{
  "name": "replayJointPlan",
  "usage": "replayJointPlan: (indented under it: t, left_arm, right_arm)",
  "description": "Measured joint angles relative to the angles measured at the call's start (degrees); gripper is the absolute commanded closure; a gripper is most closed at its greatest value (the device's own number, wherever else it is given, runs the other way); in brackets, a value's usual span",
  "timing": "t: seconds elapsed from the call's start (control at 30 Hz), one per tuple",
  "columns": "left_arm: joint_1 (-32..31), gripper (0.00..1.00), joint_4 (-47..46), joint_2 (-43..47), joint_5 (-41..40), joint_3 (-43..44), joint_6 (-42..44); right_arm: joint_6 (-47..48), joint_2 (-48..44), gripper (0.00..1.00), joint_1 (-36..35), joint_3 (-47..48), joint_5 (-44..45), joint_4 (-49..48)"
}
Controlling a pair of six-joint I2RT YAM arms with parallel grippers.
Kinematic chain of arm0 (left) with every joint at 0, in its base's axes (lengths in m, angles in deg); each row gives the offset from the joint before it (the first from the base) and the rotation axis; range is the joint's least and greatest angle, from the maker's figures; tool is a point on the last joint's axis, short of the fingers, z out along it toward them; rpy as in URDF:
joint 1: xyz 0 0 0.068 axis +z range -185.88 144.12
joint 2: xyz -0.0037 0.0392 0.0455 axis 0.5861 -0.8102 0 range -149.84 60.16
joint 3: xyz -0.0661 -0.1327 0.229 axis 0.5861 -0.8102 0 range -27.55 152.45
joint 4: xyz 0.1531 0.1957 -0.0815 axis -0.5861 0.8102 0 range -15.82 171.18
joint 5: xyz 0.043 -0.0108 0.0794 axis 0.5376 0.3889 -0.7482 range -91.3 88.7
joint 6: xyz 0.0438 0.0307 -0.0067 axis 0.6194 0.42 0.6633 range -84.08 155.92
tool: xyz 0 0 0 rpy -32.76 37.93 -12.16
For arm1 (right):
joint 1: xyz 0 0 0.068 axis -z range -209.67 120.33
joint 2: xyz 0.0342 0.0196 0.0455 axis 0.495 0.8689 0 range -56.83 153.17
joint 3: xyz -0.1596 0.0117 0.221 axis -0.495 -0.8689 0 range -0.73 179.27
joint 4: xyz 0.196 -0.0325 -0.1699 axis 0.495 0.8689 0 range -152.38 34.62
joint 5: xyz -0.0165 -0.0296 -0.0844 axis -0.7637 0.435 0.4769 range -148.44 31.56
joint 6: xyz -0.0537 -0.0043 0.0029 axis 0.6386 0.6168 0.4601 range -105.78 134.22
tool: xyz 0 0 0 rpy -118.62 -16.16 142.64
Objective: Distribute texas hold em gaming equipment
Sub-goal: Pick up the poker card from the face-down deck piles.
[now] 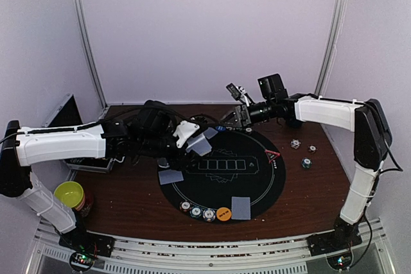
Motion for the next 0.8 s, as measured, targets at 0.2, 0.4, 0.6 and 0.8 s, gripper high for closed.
replayJointPlan:
  t: [0.2, 0.4, 0.6, 0.8]
  left_arm:
    - [-0.22, 0.4, 0.0, 0.0, 0.0, 0.0, 0.02]
    - [-0.37, 0.4, 0.0, 0.0, 0.02, 0.0, 0.07]
    - [-0.37, 0.4, 0.0, 0.0, 0.07, 0.0, 0.24]
    - [-0.37, 0.4, 0.0, 0.0, 0.07, 0.0, 0.33]
  right_arm:
    - [1.38, -1.73, 0.39, -1.62, -1.03, -4.11, -2.78]
    - [4.15, -2.08, 0.38, -3.87, -1.2, -4.87, -2.6]
    - [6.29, -2.08, 0.35, -6.67, -1.14, -4.35, -0.63]
    - [6.88, -1.99, 0.35, -8.11, -0.9, -4.09, 0.52]
